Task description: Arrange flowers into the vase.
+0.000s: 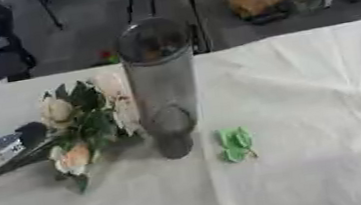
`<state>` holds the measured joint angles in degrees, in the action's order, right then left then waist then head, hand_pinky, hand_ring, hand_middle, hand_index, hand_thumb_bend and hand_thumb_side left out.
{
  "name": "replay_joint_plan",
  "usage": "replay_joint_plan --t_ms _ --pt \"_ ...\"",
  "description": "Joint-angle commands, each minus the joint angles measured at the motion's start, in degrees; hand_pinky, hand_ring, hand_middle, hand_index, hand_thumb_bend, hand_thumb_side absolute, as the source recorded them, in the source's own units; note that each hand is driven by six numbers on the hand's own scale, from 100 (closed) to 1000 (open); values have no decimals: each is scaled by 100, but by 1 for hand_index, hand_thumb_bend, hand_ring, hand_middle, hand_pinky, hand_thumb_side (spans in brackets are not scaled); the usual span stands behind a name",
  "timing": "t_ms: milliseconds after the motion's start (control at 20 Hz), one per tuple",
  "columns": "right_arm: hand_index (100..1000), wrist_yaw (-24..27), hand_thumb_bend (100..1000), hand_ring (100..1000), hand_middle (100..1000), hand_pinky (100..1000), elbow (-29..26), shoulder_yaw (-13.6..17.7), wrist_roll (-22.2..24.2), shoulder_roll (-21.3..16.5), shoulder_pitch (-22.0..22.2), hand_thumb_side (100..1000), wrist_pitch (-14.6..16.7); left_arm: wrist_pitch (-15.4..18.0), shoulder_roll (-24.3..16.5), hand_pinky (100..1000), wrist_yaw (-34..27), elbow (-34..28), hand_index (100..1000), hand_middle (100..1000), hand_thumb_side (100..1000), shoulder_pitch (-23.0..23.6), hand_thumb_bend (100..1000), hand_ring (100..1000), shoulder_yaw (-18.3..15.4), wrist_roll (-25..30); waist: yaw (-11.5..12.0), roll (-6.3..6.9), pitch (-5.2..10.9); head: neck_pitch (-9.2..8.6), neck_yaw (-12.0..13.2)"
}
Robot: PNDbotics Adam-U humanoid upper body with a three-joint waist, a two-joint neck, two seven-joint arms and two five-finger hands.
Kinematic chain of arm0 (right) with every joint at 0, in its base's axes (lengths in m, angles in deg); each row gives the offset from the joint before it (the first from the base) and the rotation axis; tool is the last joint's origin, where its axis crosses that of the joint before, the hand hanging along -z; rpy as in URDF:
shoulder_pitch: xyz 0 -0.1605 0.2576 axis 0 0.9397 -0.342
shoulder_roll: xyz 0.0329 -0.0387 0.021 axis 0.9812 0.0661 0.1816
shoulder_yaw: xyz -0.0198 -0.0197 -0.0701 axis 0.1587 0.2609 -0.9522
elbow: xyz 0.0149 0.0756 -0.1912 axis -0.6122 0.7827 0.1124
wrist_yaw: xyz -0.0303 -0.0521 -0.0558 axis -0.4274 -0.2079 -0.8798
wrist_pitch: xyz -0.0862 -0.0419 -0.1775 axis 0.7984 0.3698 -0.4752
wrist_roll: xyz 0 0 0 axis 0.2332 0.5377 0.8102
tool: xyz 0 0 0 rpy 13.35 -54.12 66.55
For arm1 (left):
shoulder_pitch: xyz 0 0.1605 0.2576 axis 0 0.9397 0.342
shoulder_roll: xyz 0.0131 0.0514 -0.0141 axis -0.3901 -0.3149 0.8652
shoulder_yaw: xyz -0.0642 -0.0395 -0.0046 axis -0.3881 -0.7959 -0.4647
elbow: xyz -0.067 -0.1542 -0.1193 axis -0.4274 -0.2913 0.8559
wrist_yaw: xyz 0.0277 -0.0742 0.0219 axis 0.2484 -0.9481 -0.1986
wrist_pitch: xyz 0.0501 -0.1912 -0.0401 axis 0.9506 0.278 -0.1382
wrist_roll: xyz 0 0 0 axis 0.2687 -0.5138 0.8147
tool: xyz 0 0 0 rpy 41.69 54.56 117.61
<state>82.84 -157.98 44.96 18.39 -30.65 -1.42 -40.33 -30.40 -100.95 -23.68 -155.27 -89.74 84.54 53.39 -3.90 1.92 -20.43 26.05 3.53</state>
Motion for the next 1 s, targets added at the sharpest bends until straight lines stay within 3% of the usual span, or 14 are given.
replay_joint_plan --t_ms 50,400,1000 --pt "514 47 100 331 273 195 -91 5 27 -145 -13 926 1 -170 -262 991 38 -69 1000 1000 863 -16 494 1000 -136 203 11 1 139 -71 31" --pt "514 52 100 331 272 195 -91 -5 48 -139 -11 928 -2 -505 -325 971 -41 57 1000 1000 823 9 457 1000 -111 446 6 -13 121 -98 58" --pt "517 73 100 331 270 197 -91 -42 103 -141 -5 927 -3 -257 -600 908 539 814 1000 1000 751 -206 513 1000 163 895 -18 -24 94 -153 103"
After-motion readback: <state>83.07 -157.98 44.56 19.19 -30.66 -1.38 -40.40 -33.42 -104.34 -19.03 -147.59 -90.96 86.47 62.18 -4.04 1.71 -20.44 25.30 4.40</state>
